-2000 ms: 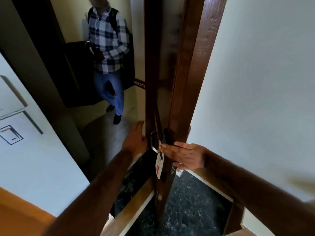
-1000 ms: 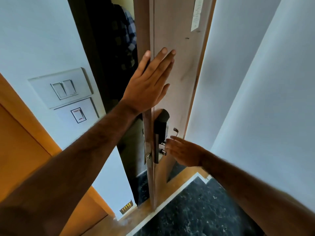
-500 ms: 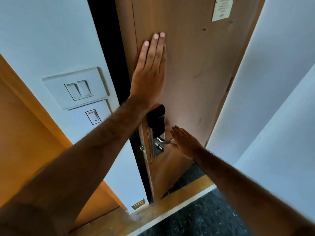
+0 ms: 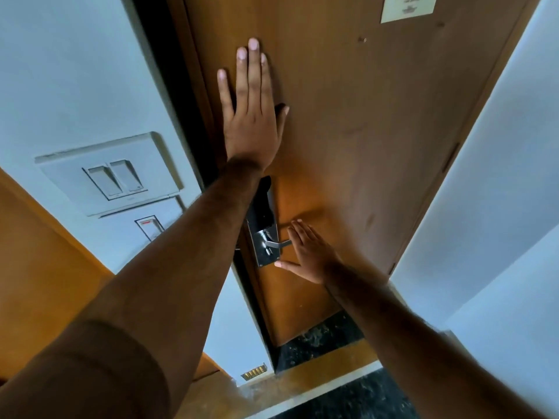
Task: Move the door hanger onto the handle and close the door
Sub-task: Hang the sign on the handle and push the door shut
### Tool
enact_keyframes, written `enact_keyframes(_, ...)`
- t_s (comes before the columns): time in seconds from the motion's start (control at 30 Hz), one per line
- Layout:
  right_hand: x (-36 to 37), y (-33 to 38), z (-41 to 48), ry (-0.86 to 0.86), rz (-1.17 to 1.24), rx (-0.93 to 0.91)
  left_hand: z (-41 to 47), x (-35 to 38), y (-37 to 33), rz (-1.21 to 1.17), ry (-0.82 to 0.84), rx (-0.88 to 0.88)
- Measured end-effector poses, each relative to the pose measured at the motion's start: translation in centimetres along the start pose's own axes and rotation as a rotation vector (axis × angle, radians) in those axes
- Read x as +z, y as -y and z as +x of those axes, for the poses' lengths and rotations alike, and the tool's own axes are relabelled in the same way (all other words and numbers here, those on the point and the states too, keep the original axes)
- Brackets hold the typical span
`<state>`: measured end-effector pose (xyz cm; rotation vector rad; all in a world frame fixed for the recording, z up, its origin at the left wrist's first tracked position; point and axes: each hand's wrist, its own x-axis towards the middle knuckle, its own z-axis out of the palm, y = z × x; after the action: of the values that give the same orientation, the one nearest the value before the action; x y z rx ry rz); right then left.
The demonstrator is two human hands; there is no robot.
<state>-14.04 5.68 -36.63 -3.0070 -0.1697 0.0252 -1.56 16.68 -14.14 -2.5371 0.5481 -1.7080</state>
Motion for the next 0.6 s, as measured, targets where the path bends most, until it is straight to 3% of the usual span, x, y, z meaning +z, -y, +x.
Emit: enact_keyframes(0.6, 1.9, -1.0, 9.2, -0.051, 0.09, -0.014, 3.5, 10.1, 1.1, 0.08, -0.061, -0.134)
